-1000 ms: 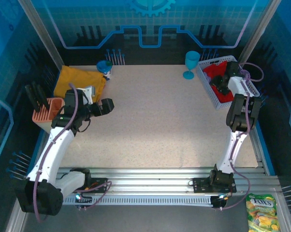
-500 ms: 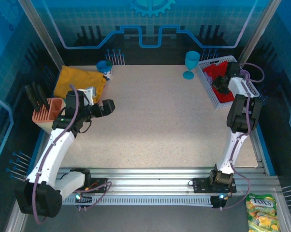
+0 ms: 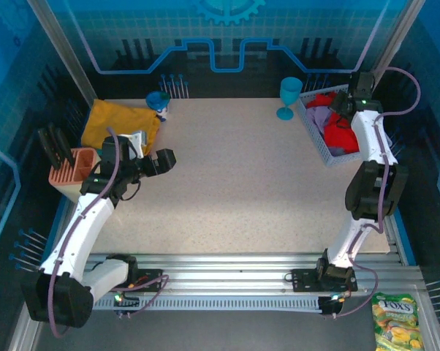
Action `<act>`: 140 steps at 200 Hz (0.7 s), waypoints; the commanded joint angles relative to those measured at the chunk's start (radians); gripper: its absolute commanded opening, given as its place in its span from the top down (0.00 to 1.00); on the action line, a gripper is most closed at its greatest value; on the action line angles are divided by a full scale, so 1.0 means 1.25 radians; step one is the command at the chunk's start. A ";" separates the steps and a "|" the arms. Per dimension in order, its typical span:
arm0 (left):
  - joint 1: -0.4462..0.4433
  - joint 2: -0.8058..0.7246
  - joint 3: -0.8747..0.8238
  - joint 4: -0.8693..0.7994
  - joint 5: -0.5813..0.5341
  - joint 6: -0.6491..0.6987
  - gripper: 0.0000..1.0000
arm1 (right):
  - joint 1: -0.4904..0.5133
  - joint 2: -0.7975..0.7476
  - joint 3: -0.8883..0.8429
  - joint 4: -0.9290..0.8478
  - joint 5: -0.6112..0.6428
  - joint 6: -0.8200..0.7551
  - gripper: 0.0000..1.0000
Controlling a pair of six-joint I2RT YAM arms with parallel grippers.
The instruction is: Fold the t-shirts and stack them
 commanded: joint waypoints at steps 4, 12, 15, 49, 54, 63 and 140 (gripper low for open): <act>-0.007 -0.011 0.012 -0.008 0.010 -0.004 0.01 | 0.008 0.031 -0.019 0.012 0.043 -0.008 0.93; -0.007 -0.013 0.014 -0.013 0.009 -0.002 0.01 | 0.010 0.026 -0.045 0.031 0.077 -0.004 0.91; -0.007 -0.014 0.015 -0.014 0.008 -0.001 0.01 | 0.008 0.025 -0.055 0.039 0.089 0.001 0.91; -0.008 -0.028 0.000 -0.013 0.004 0.000 0.01 | -0.033 0.056 -0.073 0.066 0.091 0.026 0.74; -0.007 -0.029 -0.005 -0.011 0.005 0.000 0.01 | -0.037 0.064 -0.067 0.062 0.084 0.021 0.71; -0.008 -0.029 -0.013 -0.004 0.004 -0.002 0.01 | -0.044 0.078 -0.060 0.056 0.060 0.017 0.64; -0.012 -0.004 -0.027 0.035 0.033 -0.028 0.01 | -0.034 -0.041 -0.205 0.080 0.001 -0.023 0.03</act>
